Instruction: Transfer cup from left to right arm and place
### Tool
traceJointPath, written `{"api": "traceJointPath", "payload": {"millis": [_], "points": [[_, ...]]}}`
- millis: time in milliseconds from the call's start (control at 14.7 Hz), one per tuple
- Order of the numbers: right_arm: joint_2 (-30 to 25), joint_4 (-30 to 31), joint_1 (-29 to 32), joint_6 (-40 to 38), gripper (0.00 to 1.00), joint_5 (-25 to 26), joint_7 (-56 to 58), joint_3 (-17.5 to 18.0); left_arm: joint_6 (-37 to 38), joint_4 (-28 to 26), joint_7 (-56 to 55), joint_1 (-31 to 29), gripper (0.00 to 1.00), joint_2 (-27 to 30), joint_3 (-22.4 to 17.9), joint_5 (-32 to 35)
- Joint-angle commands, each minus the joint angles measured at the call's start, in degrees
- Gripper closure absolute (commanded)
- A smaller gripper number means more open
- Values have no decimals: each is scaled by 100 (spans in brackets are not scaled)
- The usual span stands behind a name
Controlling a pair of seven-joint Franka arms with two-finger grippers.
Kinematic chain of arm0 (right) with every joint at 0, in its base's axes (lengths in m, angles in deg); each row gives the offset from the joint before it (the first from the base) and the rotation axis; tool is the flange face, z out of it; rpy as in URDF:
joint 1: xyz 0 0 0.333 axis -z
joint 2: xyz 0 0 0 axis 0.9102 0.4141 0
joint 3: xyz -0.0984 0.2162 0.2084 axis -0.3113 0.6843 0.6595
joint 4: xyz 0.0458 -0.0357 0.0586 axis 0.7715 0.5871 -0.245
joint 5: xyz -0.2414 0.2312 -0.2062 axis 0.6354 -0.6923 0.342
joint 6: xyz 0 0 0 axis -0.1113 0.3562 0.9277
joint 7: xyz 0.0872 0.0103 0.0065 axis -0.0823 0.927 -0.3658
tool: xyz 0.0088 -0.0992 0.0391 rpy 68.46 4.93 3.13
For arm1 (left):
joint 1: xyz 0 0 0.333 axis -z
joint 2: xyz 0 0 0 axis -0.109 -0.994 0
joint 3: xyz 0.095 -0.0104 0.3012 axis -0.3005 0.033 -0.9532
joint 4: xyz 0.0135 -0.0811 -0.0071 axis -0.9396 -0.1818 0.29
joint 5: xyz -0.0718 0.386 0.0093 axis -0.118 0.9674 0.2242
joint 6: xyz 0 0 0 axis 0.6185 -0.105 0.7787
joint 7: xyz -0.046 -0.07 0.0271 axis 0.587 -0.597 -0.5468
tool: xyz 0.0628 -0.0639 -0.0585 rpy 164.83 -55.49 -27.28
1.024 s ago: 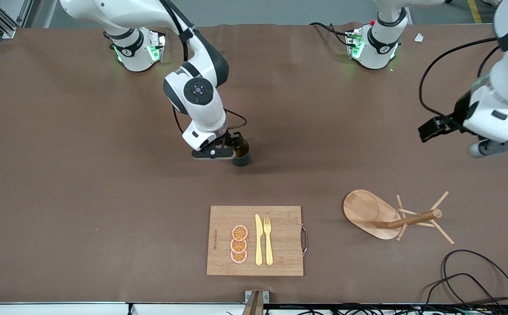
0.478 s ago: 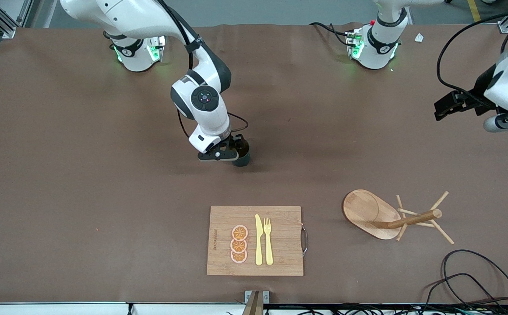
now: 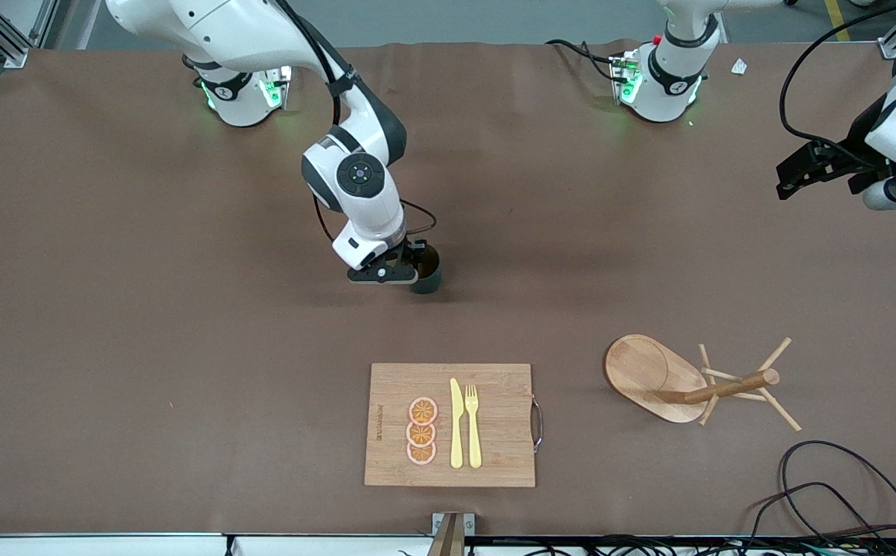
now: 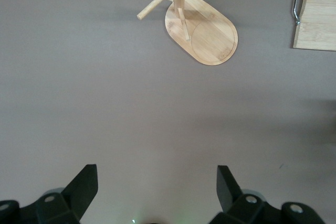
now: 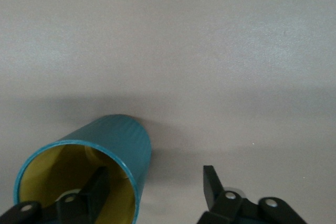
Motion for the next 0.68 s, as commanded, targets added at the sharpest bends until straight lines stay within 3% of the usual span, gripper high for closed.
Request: {"api": "traceJointPath", "payload": {"millis": [0,341,614], "points": [[43,-33,-59,75,41,62,-235,-51,81,25,39,-12,0,98,12,-108],[113,-138,-76,57,53,53,-288,-42,170,33,21,-20,0,89,12,-108],[183,-209,-120,57,75,53,-499,-42,170,33,-14,6,0,54,30,-108]]}}
